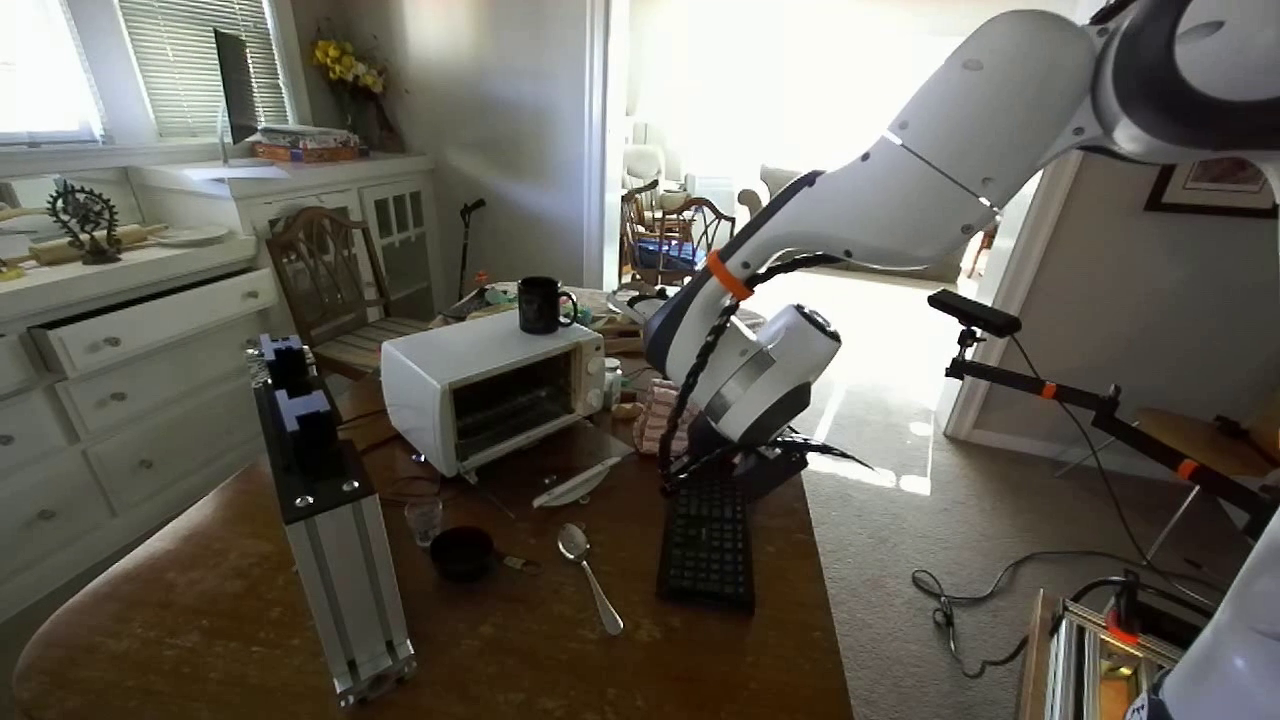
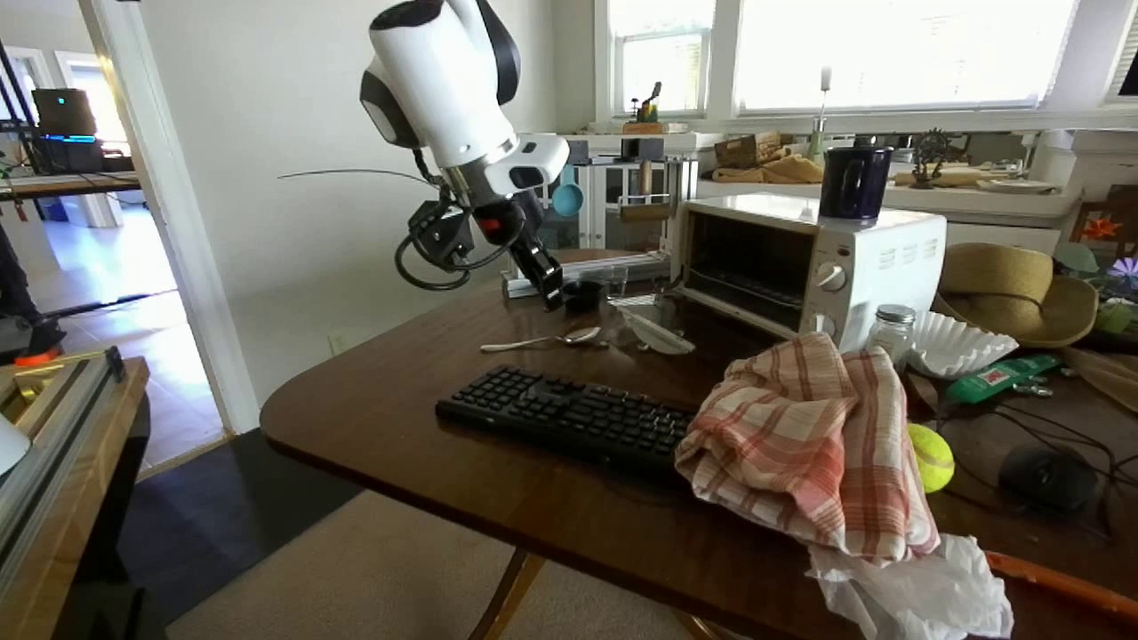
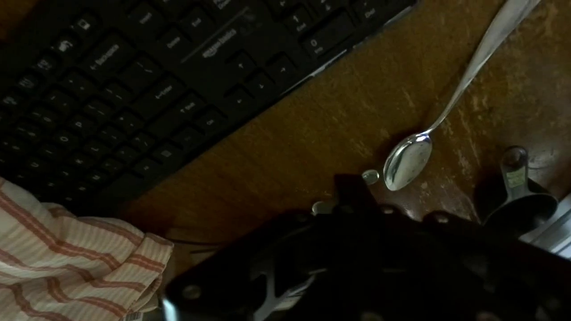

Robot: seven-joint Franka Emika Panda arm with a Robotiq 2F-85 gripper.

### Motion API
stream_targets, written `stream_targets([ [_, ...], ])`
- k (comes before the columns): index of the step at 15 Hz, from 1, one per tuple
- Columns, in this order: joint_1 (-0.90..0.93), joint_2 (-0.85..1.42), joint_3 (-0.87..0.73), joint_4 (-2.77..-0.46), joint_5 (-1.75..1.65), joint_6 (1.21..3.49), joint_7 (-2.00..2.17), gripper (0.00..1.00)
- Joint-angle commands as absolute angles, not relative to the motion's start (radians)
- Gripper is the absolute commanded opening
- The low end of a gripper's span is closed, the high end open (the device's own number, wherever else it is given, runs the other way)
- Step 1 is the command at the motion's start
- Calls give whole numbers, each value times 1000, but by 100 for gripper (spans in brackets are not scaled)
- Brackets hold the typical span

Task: Close the oven

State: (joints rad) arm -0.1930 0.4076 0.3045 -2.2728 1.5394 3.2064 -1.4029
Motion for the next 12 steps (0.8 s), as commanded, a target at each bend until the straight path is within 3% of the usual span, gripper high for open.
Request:
stream_targets([
  [1, -158, 549, 295, -2144, 1522, 3277, -1435, 0],
  [9, -131, 753, 282, -1917, 1477, 3326, -1488, 0],
  [12, -145, 714, 288, -1958, 1483, 3292, -1469, 1],
])
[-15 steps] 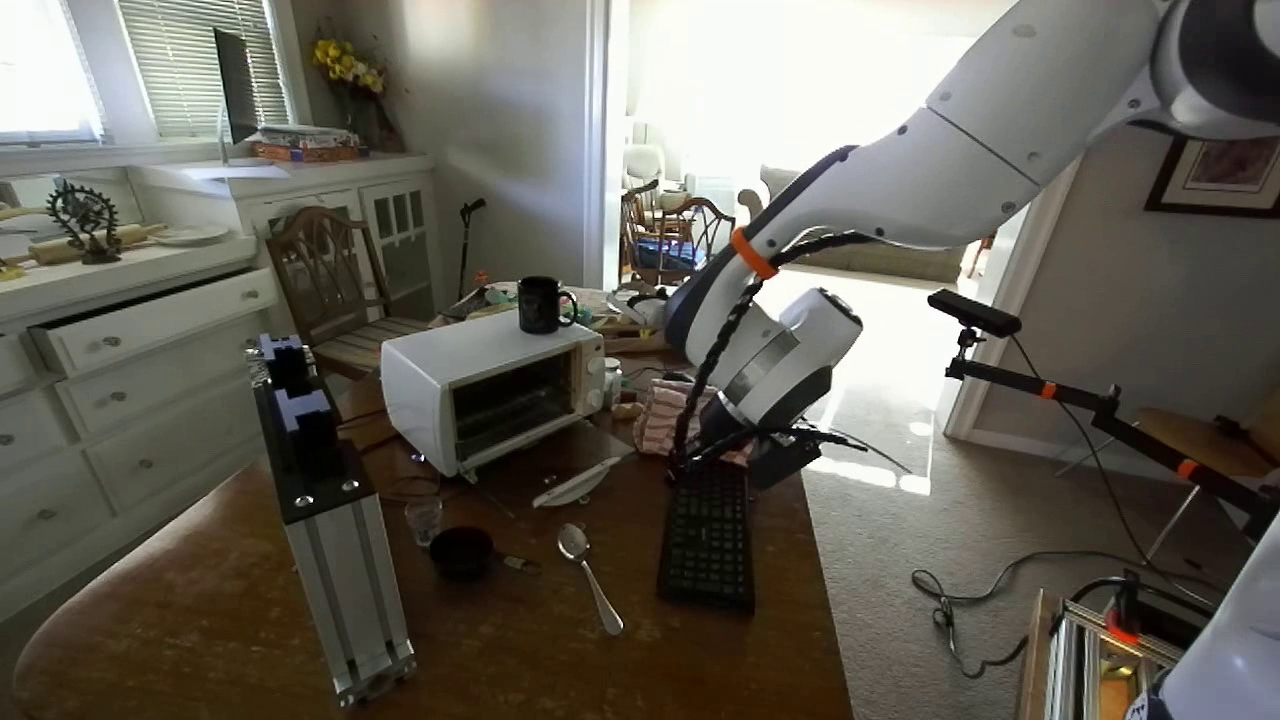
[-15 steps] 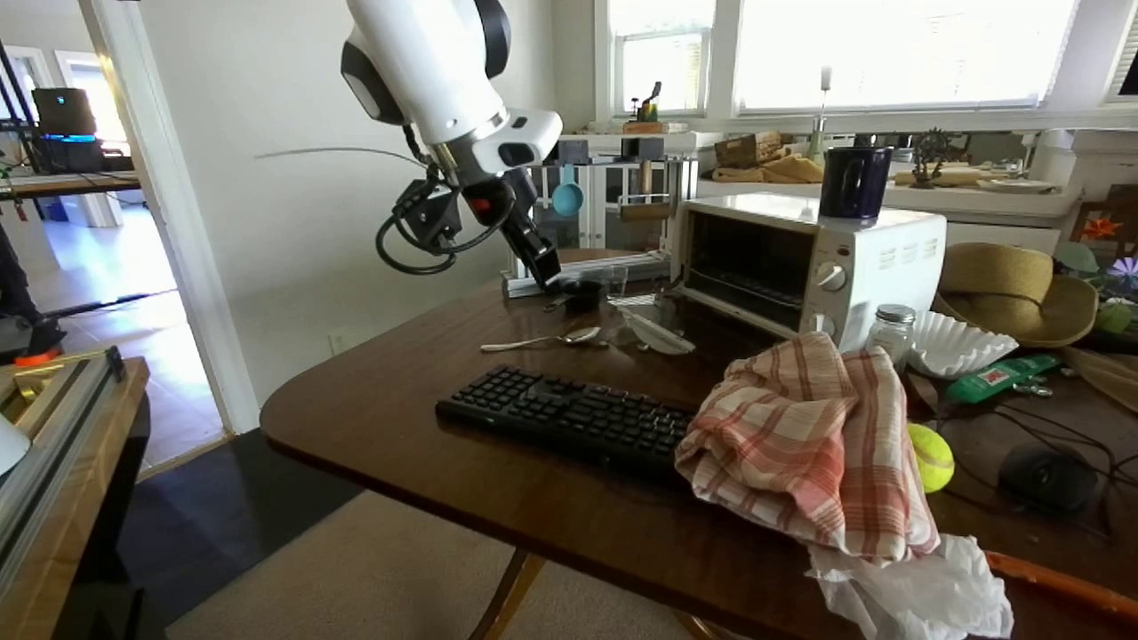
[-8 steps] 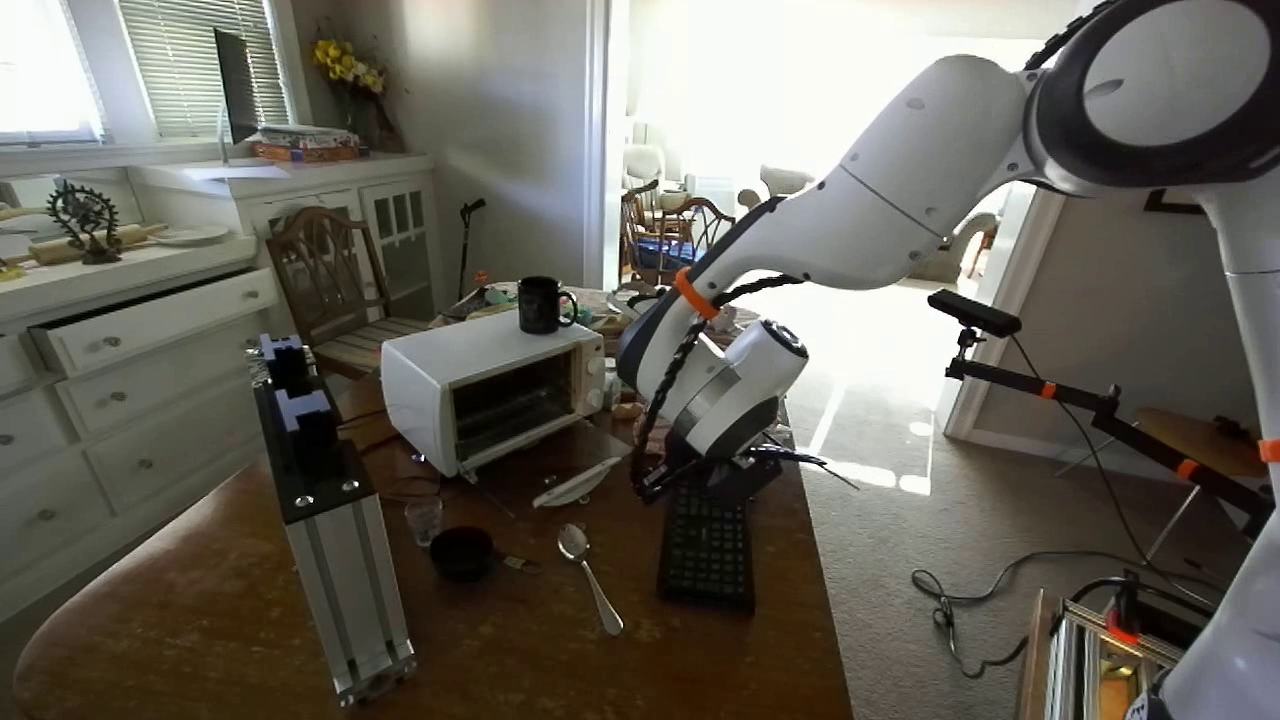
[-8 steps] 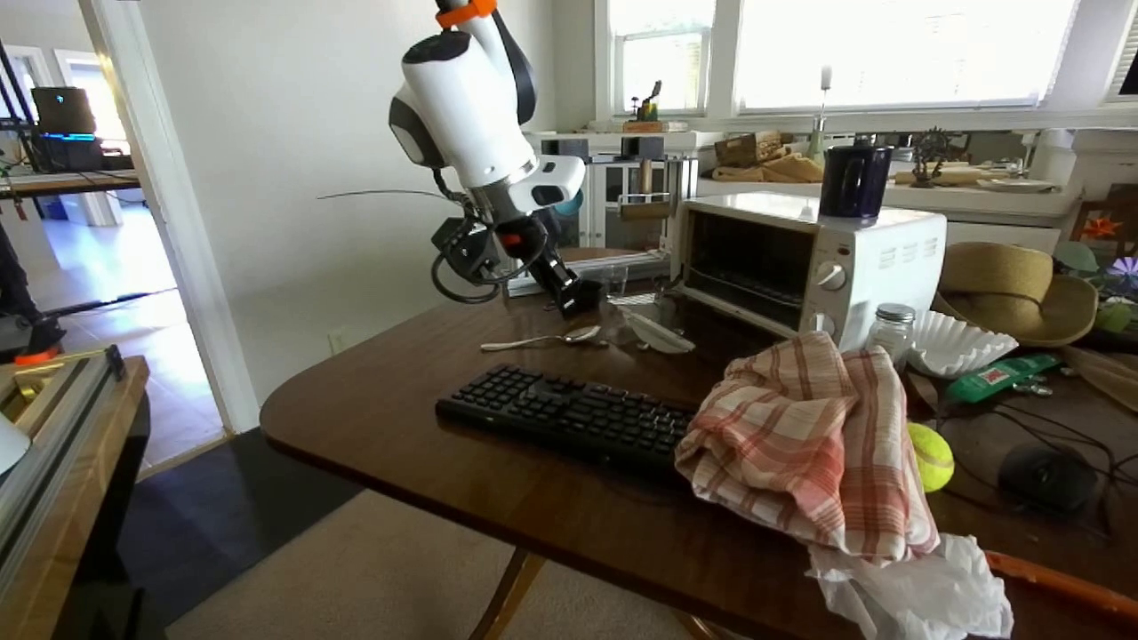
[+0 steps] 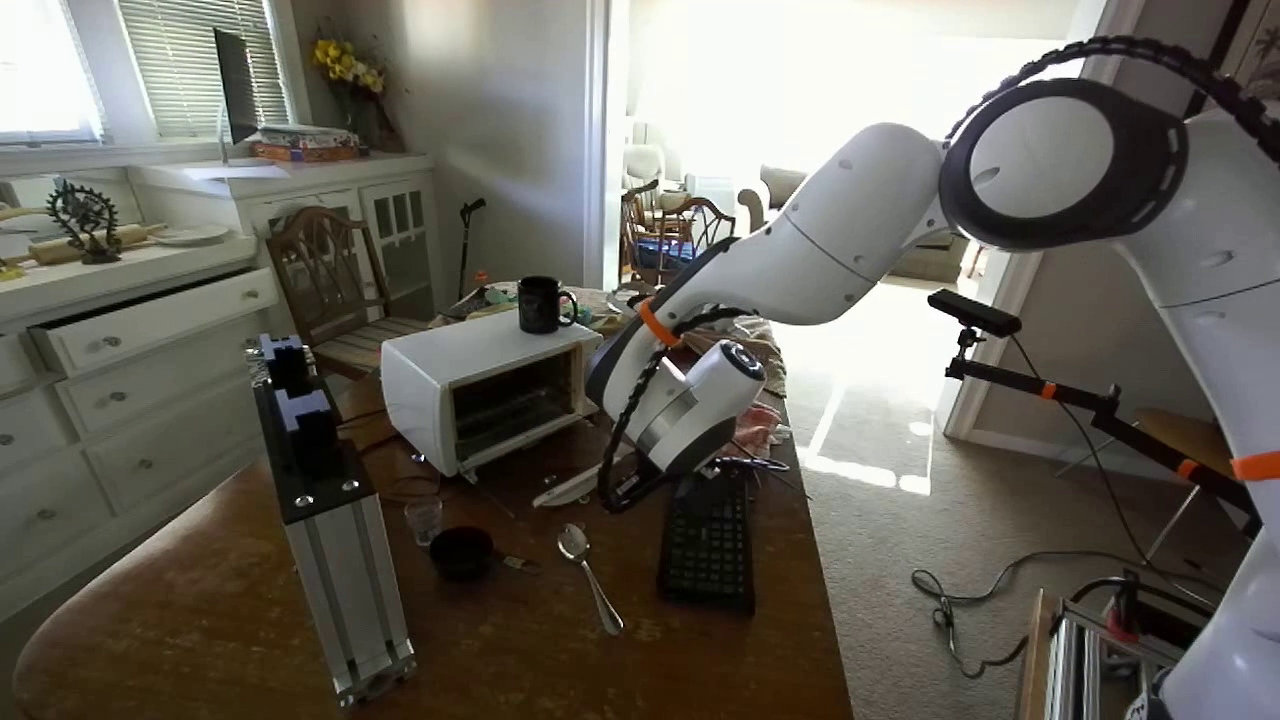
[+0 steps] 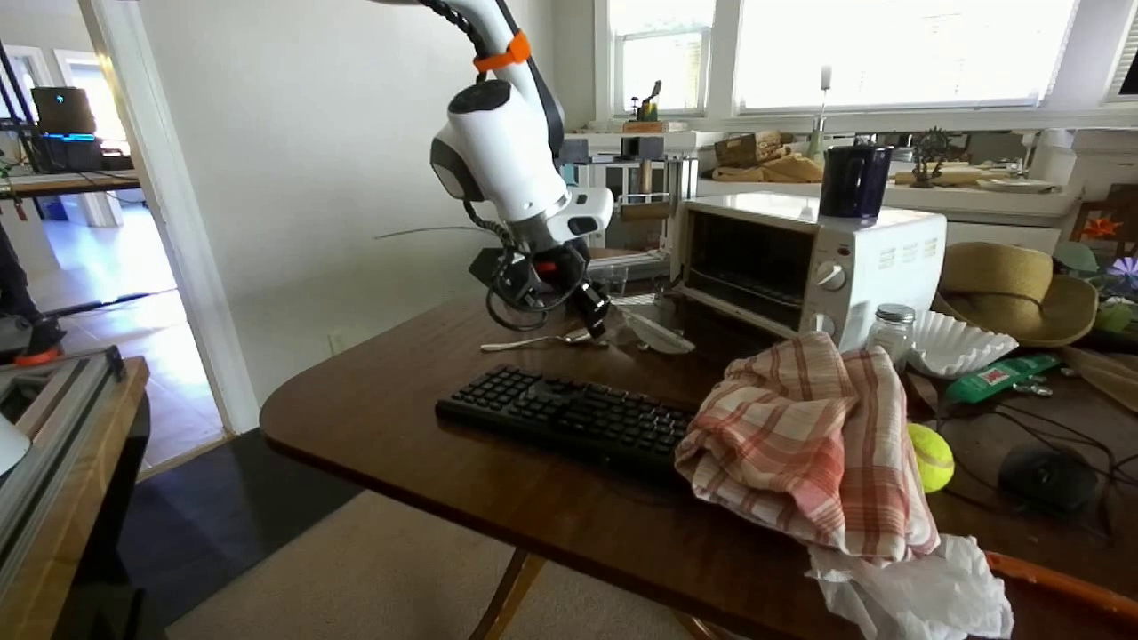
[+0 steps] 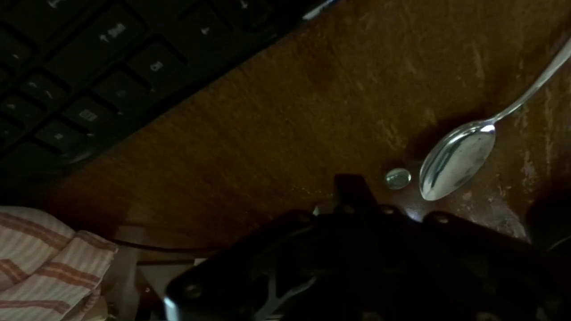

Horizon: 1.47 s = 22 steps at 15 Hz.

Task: Close the oven

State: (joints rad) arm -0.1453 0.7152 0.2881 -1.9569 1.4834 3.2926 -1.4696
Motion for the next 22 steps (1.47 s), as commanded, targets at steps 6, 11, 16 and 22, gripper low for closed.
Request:
stream_targets([
  [6, -135, 775, 292, -1875, 1486, 3334, -1488, 0],
  [11, -115, 839, 280, -1798, 1474, 3356, -1479, 0],
  [16, -93, 914, 274, -1721, 1467, 3393, -1475, 0],
  [22, -74, 988, 265, -1623, 1458, 3422, -1465, 0],
])
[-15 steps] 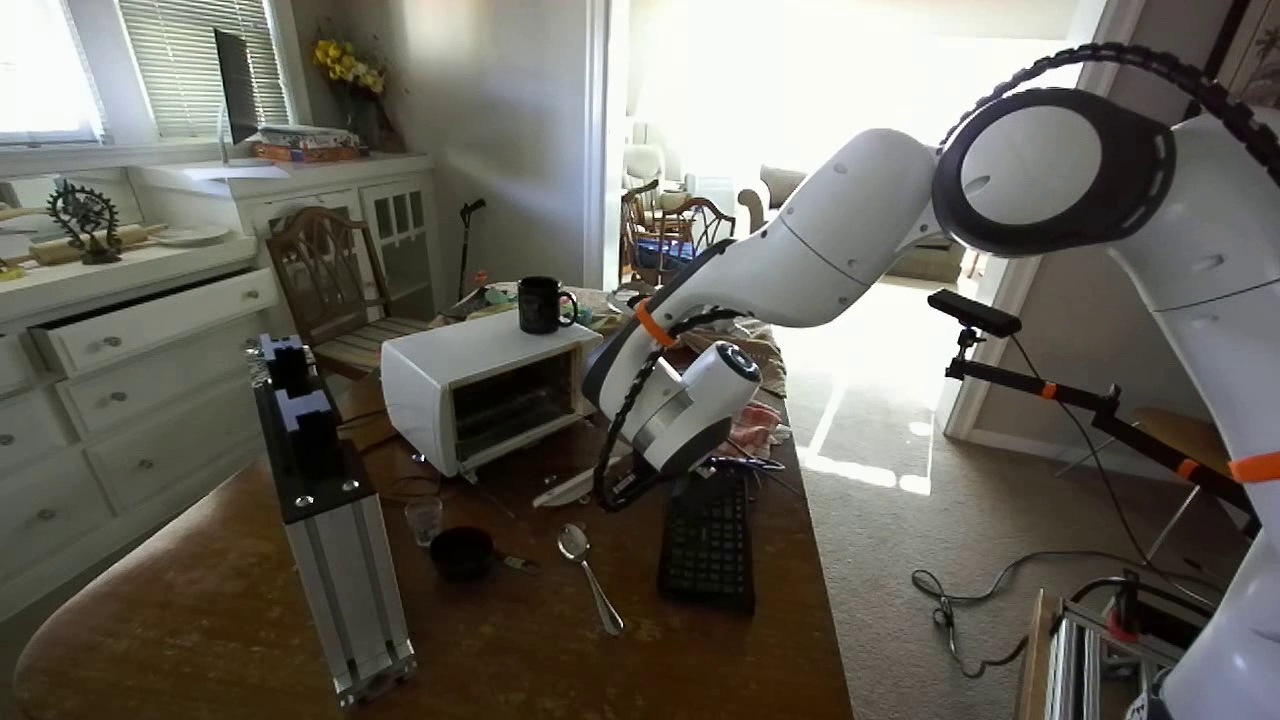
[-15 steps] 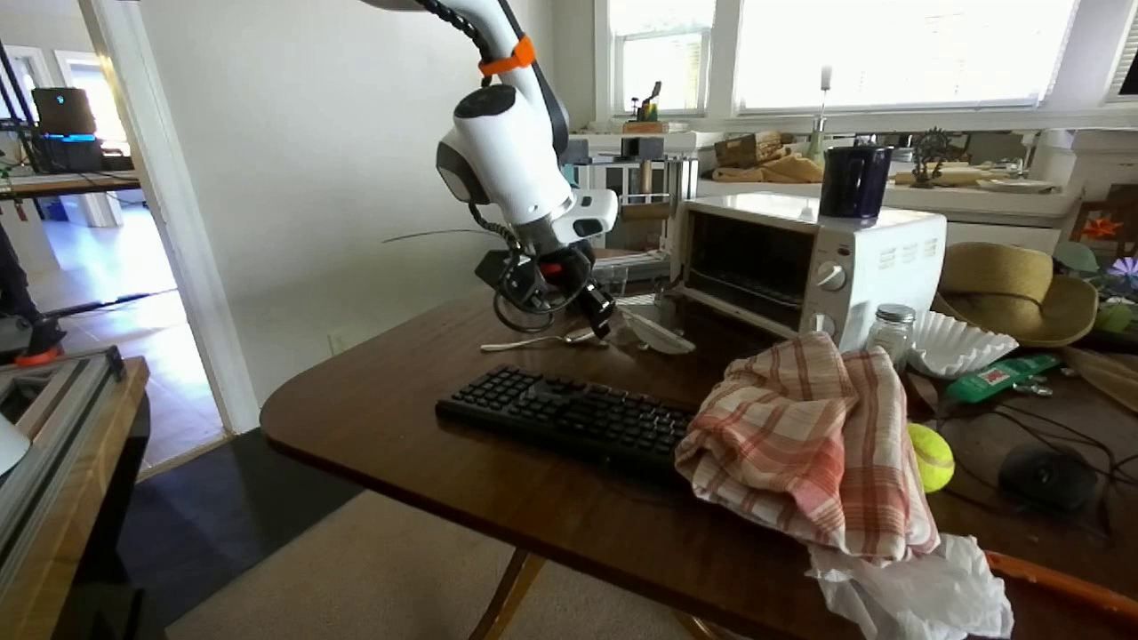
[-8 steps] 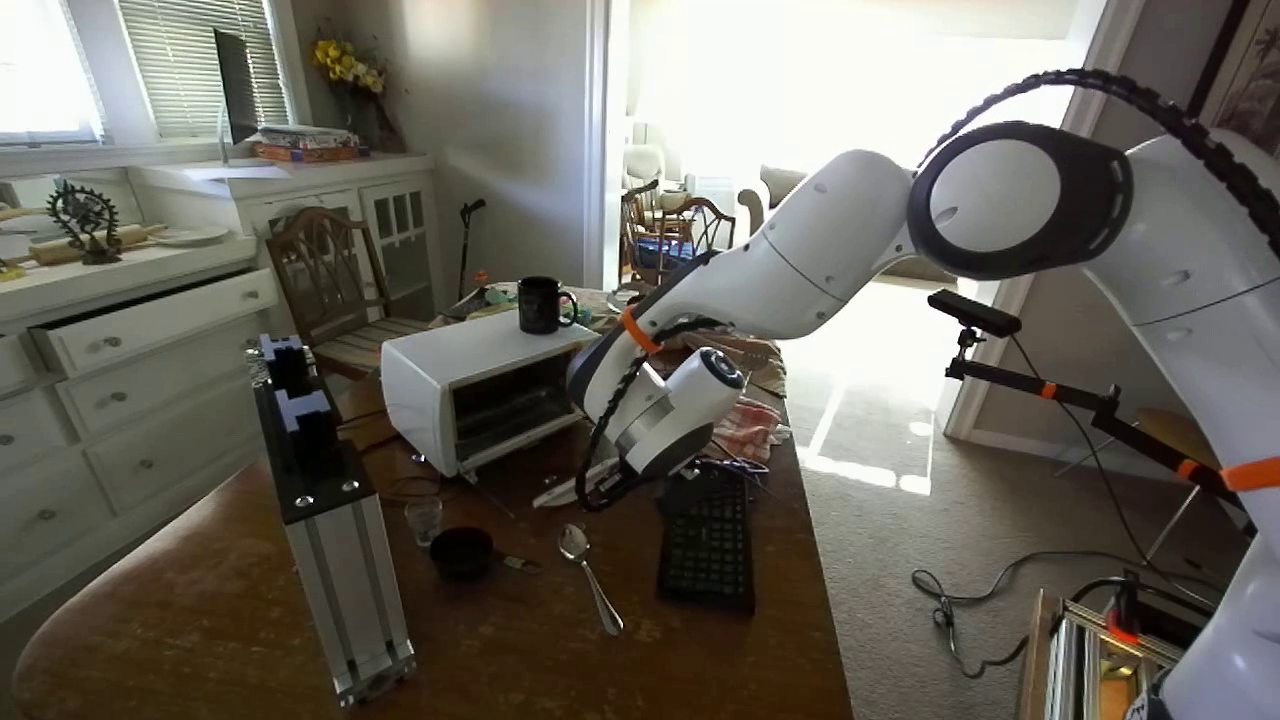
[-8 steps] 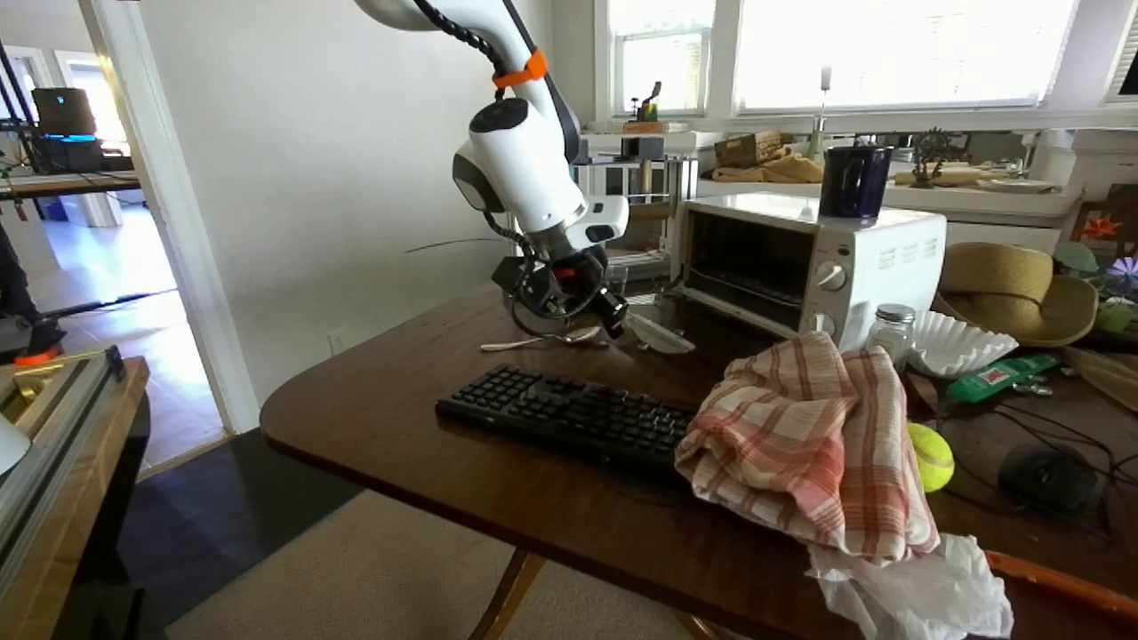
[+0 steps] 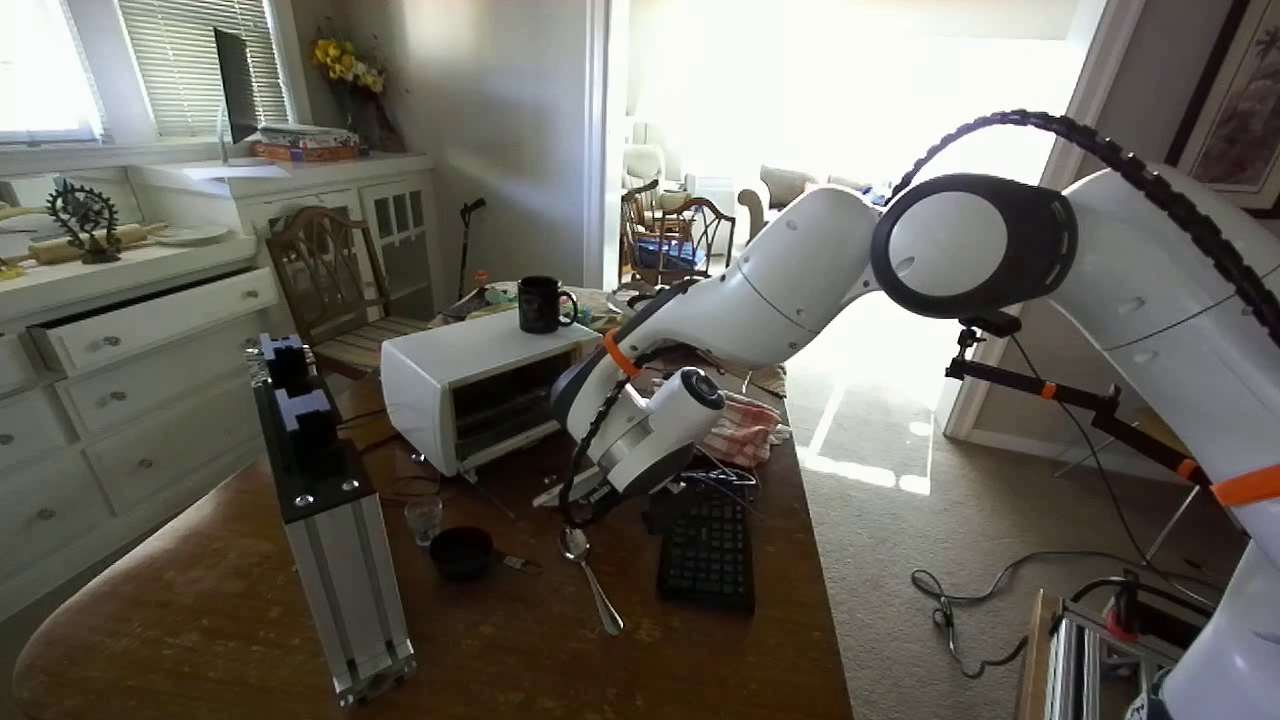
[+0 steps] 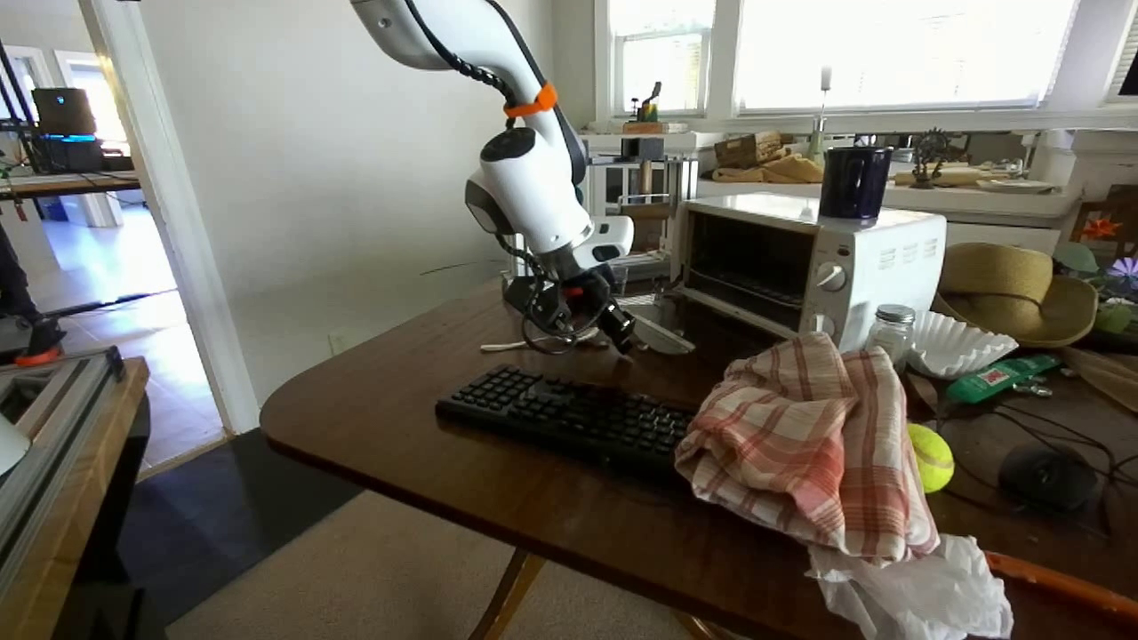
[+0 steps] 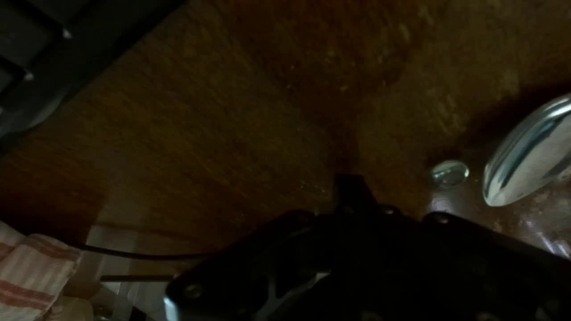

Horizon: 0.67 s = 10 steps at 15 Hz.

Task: Close the oven

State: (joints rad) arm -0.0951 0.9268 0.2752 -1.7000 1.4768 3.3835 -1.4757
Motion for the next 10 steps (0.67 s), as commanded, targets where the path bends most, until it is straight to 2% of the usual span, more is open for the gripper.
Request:
stream_targets([
  [1, -74, 996, 266, -1607, 1457, 3423, -1464, 0],
  [10, -74, 1042, 275, -1503, 1453, 3427, -1460, 0],
])
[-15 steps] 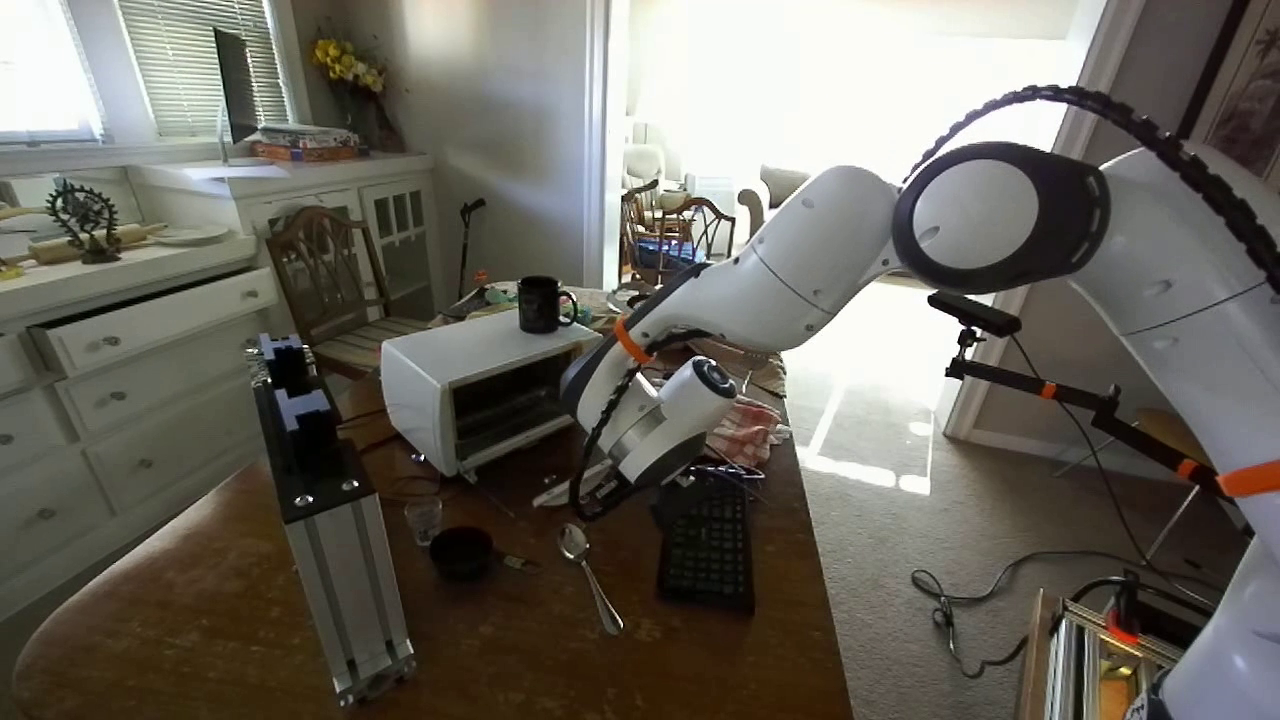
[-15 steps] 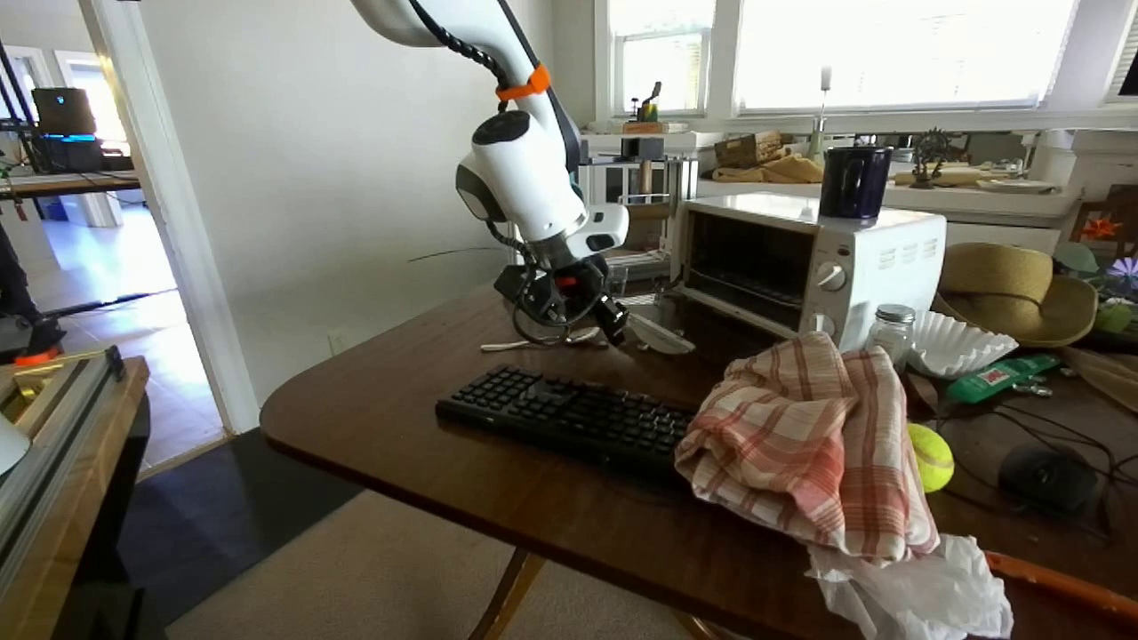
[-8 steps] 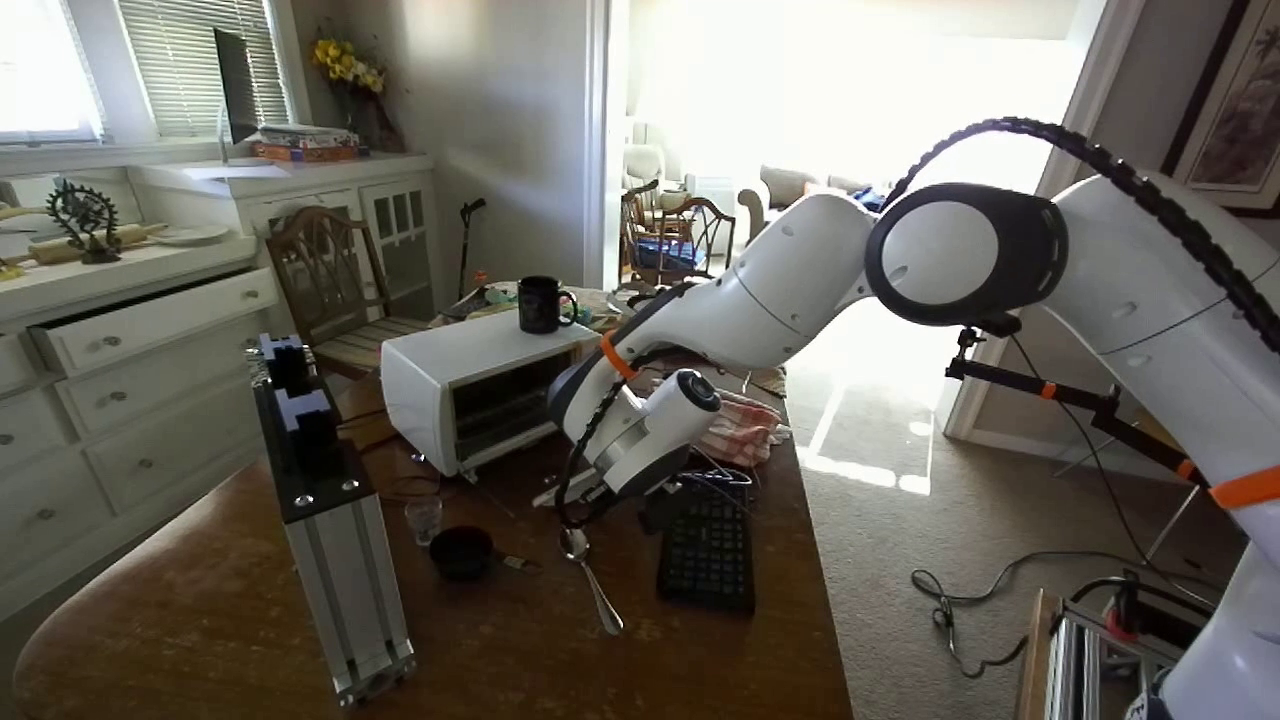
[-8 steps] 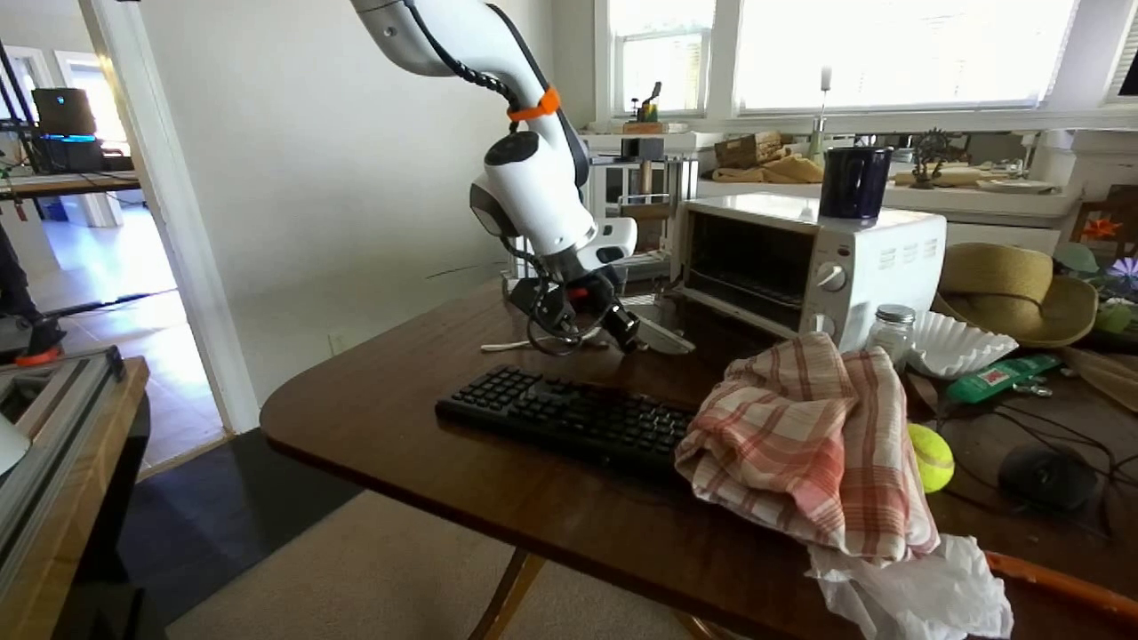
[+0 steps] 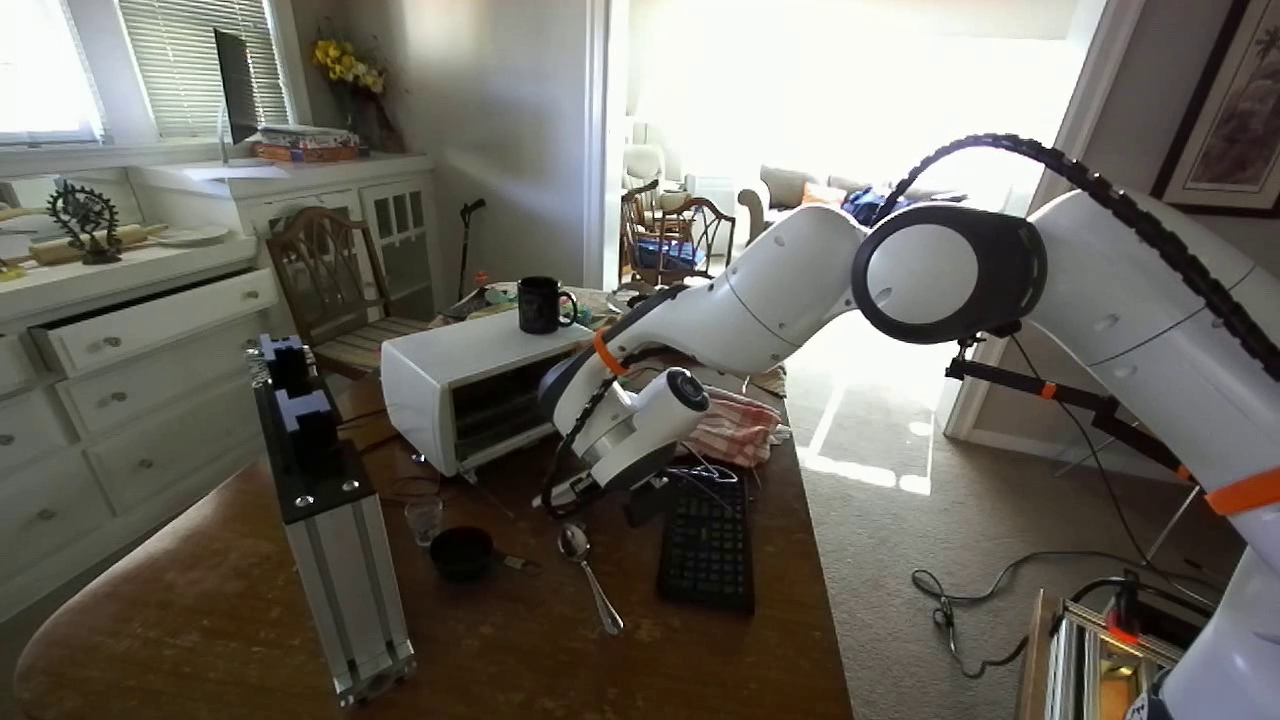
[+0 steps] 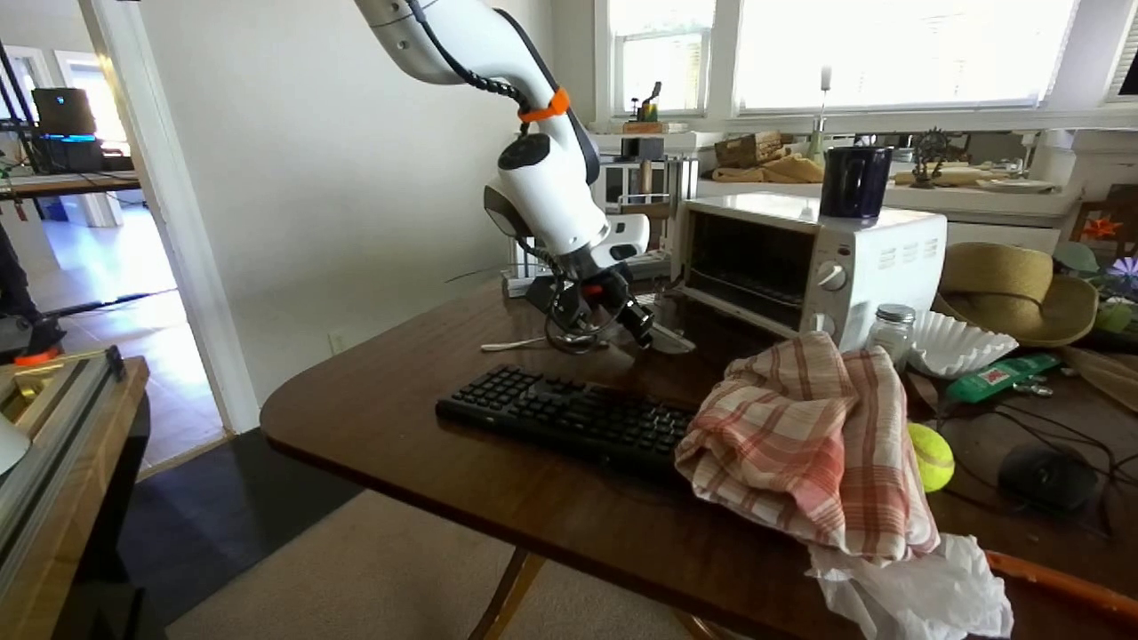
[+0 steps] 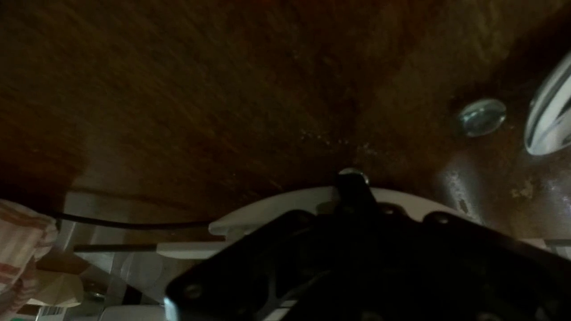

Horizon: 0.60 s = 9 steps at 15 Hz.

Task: Close the oven

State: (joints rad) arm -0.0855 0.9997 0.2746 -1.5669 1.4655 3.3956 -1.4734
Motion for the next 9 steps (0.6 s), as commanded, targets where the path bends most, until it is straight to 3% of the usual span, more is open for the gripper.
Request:
stream_targets([
  [1, -75, 1040, 275, -1504, 1453, 3426, -1459, 0],
  [9, -94, 976, 281, -1544, 1463, 3425, -1464, 0],
])
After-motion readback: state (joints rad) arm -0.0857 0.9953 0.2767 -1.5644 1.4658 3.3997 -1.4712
